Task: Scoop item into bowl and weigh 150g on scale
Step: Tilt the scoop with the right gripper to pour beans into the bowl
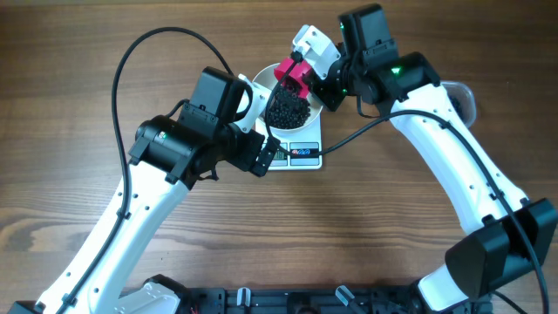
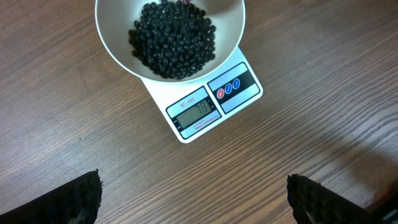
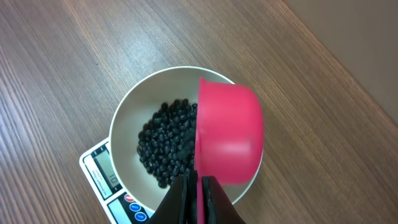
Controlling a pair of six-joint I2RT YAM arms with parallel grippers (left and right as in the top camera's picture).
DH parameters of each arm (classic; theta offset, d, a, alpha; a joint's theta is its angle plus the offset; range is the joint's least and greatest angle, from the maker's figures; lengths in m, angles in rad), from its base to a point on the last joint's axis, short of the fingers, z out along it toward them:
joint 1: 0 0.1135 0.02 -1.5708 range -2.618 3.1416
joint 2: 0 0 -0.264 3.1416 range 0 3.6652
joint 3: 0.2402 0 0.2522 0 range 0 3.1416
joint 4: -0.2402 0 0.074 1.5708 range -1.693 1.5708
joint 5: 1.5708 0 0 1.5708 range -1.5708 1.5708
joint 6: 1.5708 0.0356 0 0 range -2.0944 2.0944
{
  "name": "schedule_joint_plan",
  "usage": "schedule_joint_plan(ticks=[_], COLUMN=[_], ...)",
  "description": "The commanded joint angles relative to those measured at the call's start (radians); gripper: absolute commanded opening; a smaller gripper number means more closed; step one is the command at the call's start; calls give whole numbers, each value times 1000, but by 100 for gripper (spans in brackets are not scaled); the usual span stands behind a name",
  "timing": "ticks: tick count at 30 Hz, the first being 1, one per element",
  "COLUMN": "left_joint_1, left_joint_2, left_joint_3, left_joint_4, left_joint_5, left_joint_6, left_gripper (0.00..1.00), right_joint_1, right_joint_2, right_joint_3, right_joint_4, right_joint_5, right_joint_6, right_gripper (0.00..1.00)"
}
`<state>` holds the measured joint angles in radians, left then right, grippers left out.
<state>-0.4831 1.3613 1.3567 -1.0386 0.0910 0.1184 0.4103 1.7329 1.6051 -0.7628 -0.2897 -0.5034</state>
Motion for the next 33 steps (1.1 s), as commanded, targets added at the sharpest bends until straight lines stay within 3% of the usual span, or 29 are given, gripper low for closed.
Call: schedule_joint_plan(ticks=[1,14,24,28,31,33], left_joint_1=[3,3,3,3,3,3], left_joint_2=[-5,-5,-5,-5,-5,-5], left_joint_3=[-3,-3,-3,-3,-3,-3], left_joint_4=[2,2,2,2,2,2], left_joint_5=[-6,-6,-6,-6,-6,-6], left_joint_6=[-3,-2,-3,-2,-2,-2], left_gripper=[100,100,100,100,100,100], right_joint_1=[6,9,34,35,36,35], right_joint_2=[-39,-42,-54,-54,-54,-54], right_joint_3=[18,18,18,18,18,18], right_joint_4=[2,-5,-28,11,-43,-45], right_joint_5=[10,7,11,108,0,18], right_joint_6=[-18,-19,-106,-40,-154,-129], right_gripper=[4,4,4,4,4,4])
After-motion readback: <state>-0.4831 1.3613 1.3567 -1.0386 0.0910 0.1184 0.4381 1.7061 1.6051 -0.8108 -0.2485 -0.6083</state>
